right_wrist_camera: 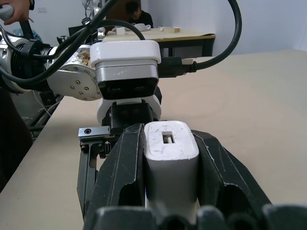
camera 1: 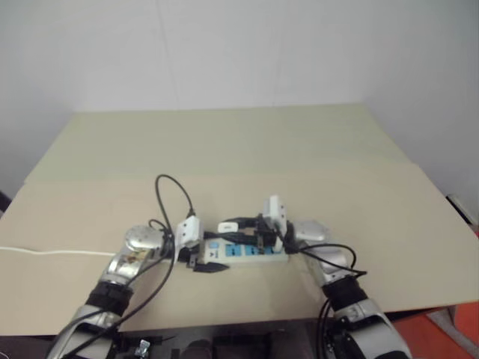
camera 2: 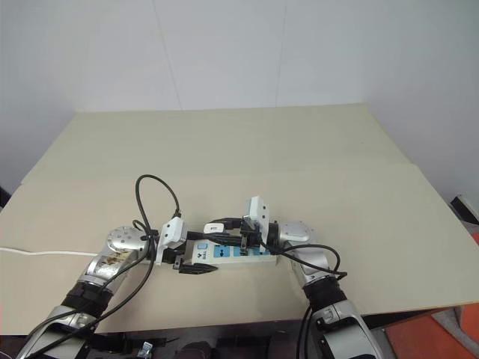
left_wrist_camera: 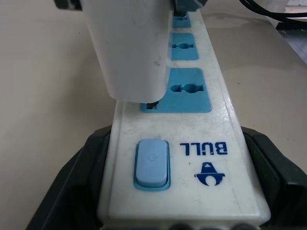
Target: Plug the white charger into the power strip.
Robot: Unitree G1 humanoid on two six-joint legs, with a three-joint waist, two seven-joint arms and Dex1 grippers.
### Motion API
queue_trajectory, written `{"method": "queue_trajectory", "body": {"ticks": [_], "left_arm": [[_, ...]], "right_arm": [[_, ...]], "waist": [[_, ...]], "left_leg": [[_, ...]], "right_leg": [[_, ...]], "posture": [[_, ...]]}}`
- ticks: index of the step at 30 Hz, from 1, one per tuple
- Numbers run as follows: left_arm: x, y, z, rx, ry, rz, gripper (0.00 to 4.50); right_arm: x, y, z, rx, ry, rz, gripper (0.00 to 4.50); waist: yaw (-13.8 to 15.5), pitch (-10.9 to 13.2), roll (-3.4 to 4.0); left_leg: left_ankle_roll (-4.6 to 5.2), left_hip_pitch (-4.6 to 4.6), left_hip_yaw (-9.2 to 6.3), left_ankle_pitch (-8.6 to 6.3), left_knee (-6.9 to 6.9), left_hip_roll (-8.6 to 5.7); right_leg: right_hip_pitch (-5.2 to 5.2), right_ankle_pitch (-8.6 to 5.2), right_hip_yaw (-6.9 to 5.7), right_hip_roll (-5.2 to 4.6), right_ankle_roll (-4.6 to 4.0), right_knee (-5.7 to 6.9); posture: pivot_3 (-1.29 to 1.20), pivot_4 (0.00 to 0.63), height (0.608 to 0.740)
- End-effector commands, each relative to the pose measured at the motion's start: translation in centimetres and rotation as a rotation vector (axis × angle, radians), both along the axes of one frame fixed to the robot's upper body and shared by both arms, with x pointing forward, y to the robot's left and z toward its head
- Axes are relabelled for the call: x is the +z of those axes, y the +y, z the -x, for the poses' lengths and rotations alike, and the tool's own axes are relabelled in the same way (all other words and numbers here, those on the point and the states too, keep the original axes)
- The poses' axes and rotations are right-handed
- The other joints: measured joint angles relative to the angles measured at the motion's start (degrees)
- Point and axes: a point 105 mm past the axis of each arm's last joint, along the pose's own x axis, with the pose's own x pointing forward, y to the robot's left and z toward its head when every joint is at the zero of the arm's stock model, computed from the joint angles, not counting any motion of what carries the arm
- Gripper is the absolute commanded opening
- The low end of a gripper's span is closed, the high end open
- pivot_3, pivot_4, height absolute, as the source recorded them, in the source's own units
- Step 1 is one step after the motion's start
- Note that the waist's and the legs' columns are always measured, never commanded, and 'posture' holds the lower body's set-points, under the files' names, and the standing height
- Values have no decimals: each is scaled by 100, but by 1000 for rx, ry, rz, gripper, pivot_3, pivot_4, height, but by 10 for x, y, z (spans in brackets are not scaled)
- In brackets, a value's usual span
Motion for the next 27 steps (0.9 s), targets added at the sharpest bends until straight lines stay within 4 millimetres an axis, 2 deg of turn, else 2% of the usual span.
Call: {"method": "queue_trajectory", "body": {"ticks": [1,6,27], "left_arm": [[-9,3,3,-7,25,-42,3317],[-9,3,3,-6,27,-45,3317],[-11,5,5,-6,27,-50,3317]], "right_arm": [[-16,-9,1,-18,29,49,1186],[-21,-12,3,-13,32,68,1186],[-11,6,9,29,28,17,1186]], "waist": [[0,0,0],[1,-1,-1],[2,-1,-1]], "left_leg": [[0,0,0,0,0,0],[0,1,1,0,0,0],[0,2,-1,0,0,0]], "right_leg": [[0,0,0,0,0,0],[1,0,0,0,0,-1],[1,0,1,0,0,-4]], "posture": [[0,150,740],[0,150,740],[0,150,740]]}}
